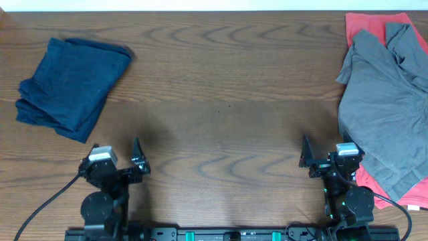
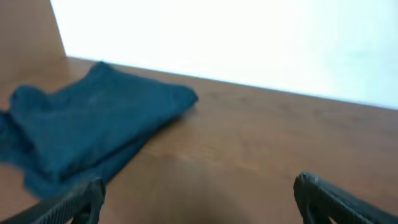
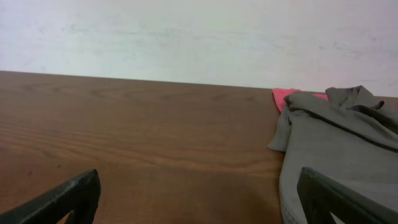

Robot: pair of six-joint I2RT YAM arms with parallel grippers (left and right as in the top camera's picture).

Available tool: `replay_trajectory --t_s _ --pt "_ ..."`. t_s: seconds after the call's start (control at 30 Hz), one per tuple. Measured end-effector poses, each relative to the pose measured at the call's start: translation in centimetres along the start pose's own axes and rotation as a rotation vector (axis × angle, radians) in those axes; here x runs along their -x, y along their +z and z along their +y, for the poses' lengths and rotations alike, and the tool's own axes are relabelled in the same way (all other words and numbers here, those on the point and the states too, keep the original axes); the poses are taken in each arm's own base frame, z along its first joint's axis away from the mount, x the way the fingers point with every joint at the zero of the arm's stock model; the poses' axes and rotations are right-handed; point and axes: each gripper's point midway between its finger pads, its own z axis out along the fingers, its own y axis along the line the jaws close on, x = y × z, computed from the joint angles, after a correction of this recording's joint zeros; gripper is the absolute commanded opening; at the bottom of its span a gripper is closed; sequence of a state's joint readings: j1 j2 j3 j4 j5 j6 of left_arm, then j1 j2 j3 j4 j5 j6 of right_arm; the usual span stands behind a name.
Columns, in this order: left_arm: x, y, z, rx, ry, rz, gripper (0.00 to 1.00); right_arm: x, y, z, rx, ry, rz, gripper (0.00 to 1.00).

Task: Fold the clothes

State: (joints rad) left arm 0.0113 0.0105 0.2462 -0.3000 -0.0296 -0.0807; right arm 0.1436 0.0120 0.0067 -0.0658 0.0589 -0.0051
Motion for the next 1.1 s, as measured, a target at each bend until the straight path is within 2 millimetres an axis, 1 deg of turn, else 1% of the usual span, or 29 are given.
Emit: replay_trajectory --t_s 0.03,0.17,0.3,0.4,0.5,0.53,0.73,1.1 --pt "0.1 0.4 0.0 -0.003 -0.002 -0.026 0.98 0.0 0.0 0.0 0.0 0.0 0.001 0.99" --pt "-0.7 1.9 -0.1 -0.016 -0.009 -0.109 0.98 0.0 0.0 0.0 0.0 0.0 0.0 0.99" --pt "-2.5 2.7 0.1 -0.016 -0.009 -0.111 0.98 0.0 0.0 0.0 0.0 0.0 0.0 0.99" --pt "-2.6 2.8 0.2 -0.015 -0.001 -0.11 0.98 0.0 0.0 0.0 0.0 0.0 0.0 0.99" --pt "-3.8 2.9 0.2 -0.013 0.01 -0.059 0.98 0.0 0.0 0.0 0.0 0.0 0.0 0.99" --pt "-3.9 2.8 0.1 -0.02 0.014 -0.05 0.98 0.0 0.0 0.0 0.0 0.0 0.0 0.99" --pt "-4.0 2.8 -0.4 -0.052 0.02 -0.041 0.98 0.0 0.0 0.0 0.0 0.0 0.0 0.99" --pt "-4.0 2.8 -0.5 -0.056 0.02 -0.038 0.98 0.0 0.0 0.0 0.0 0.0 0.0 0.99"
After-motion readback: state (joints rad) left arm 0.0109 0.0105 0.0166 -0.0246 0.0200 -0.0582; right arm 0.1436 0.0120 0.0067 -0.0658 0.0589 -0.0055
